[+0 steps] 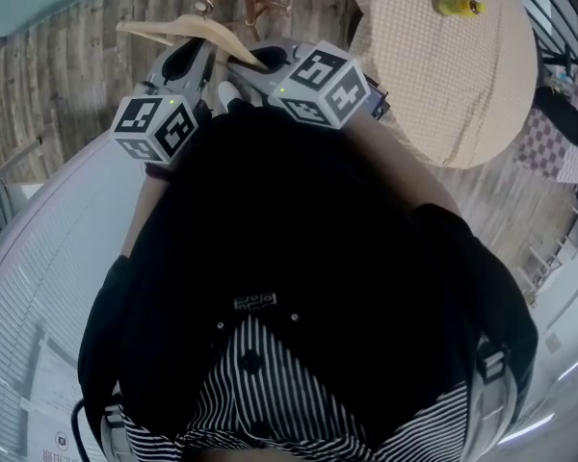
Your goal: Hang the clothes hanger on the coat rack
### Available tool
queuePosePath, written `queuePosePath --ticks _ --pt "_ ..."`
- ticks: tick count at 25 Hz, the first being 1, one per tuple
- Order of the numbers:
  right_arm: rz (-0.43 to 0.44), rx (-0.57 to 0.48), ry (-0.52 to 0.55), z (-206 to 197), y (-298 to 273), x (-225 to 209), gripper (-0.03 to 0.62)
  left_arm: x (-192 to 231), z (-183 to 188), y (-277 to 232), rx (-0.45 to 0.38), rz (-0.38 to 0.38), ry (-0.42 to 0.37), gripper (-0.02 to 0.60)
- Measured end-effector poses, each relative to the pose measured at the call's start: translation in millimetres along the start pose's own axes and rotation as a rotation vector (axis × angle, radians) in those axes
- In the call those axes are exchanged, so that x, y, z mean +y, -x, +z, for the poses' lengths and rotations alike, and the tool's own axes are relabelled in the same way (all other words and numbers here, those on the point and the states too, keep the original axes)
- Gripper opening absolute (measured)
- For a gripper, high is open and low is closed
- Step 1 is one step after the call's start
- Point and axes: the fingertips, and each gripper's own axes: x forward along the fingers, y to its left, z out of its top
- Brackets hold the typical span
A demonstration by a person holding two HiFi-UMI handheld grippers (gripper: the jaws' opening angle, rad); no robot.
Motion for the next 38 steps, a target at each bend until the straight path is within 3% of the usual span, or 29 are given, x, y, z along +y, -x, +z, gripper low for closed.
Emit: queuePosePath --ticks 8,28,38 --pt "-0.037 0.013 -0.062 -3.8 5.8 -19.3 0.017 -6.7 0.2 -6.3 0.015 -0.018 -0.010 -0.002" --pt "-0.096 0.024 -0.084 -4.8 -1.6 -50.4 0.017 -7.5 2.7 -15.0 0.020 -0.011 -0.006 -0.002" --pt "-0.208 0.076 -0.108 -25.8 -17.0 -82.1 0.017 -11.5 -4.1 -19.5 0.032 -0.018 -0.005 -0.002"
